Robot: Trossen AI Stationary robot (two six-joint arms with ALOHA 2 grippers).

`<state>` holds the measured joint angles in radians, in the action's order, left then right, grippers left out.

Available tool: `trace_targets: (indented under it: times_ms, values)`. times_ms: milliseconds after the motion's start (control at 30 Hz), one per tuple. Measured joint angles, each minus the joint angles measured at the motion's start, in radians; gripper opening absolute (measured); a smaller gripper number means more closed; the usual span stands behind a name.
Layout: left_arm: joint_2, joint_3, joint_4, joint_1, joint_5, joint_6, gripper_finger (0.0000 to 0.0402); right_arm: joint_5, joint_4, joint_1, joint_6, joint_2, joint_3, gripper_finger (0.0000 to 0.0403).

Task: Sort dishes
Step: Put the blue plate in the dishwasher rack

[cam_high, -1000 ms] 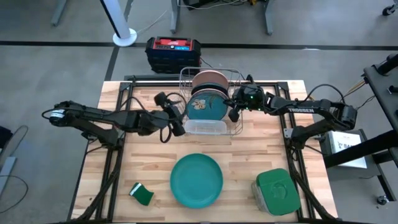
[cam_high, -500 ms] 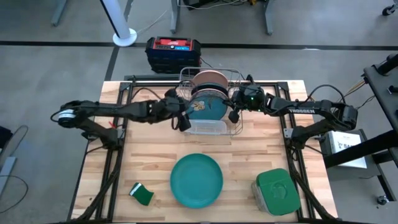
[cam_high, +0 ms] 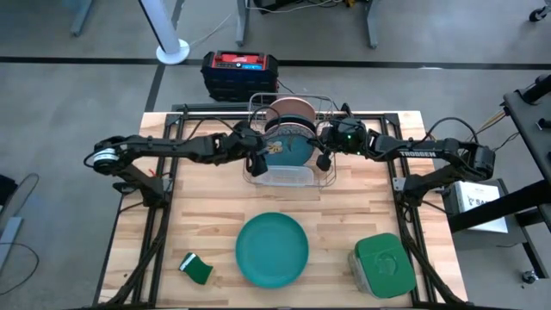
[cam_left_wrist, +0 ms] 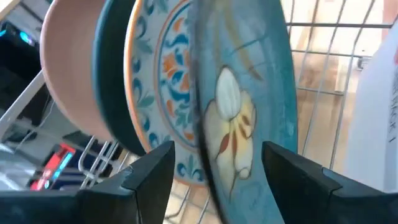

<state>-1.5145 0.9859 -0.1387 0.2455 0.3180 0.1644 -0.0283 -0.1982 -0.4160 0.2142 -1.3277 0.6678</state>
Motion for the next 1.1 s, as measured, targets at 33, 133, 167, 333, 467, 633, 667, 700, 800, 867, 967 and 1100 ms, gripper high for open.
trace_targets:
  times_ms: [33, 133, 167, 333, 467, 633, 667, 700, 800, 867, 967, 1100]
  values:
    - [-0.003, 0.000, 0.001, 0.000, -0.001, 0.006, 0.0218, 0.000, 0.000, 0.000, 0.000, 0.000, 0.000, 0.0000]
    - [-0.013, 0.002, 0.003, 0.002, -0.007, 0.011, 0.0178, 0.000, 0.000, 0.000, 0.004, 0.000, 0.000, 0.0000]
    - [-0.015, 0.002, 0.004, 0.002, -0.008, 0.014, 0.0160, 0.000, 0.000, 0.000, 0.007, 0.000, 0.000, 0.0000]
    - [-0.012, 0.002, 0.011, 0.002, 0.003, 0.035, 0.0062, 0.000, 0.000, 0.000, 0.009, 0.000, 0.000, 0.0005]
    - [-0.009, 0.002, 0.025, 0.002, 0.012, 0.030, 0.0017, -0.005, 0.024, 0.000, 0.004, 0.000, 0.011, 0.0025]
    - [-0.011, 0.002, 0.037, 0.001, 0.009, 0.076, 0.0041, -0.006, 0.015, 0.000, 0.012, -0.001, 0.021, 0.0056]
    - [-0.011, 0.002, 0.039, 0.002, 0.009, 0.078, 0.0043, -0.003, 0.014, 0.000, 0.012, -0.001, 0.025, 0.0062]
    - [-0.011, 0.002, 0.039, 0.002, 0.009, 0.078, 0.0044, -0.003, 0.010, 0.000, 0.012, -0.001, 0.027, 0.0068]
    - [-0.011, 0.002, 0.042, 0.000, 0.010, 0.090, 0.0040, -0.005, 0.009, 0.000, 0.028, -0.001, 0.037, 0.0084]
    - [-0.011, 0.001, 0.052, 0.000, 0.009, 0.094, 0.0036, -0.008, 0.009, 0.000, 0.039, -0.001, 0.045, 0.0092]
    - [-0.011, 0.000, 0.066, 0.000, 0.009, 0.098, 0.0034, -0.011, 0.009, 0.000, 0.052, -0.001, 0.057, 0.0102]
    - [-0.011, 0.000, 0.084, -0.003, 0.004, 0.116, 0.0034, -0.091, 0.008, -0.002, 0.030, -0.010, 0.082, 0.0112]
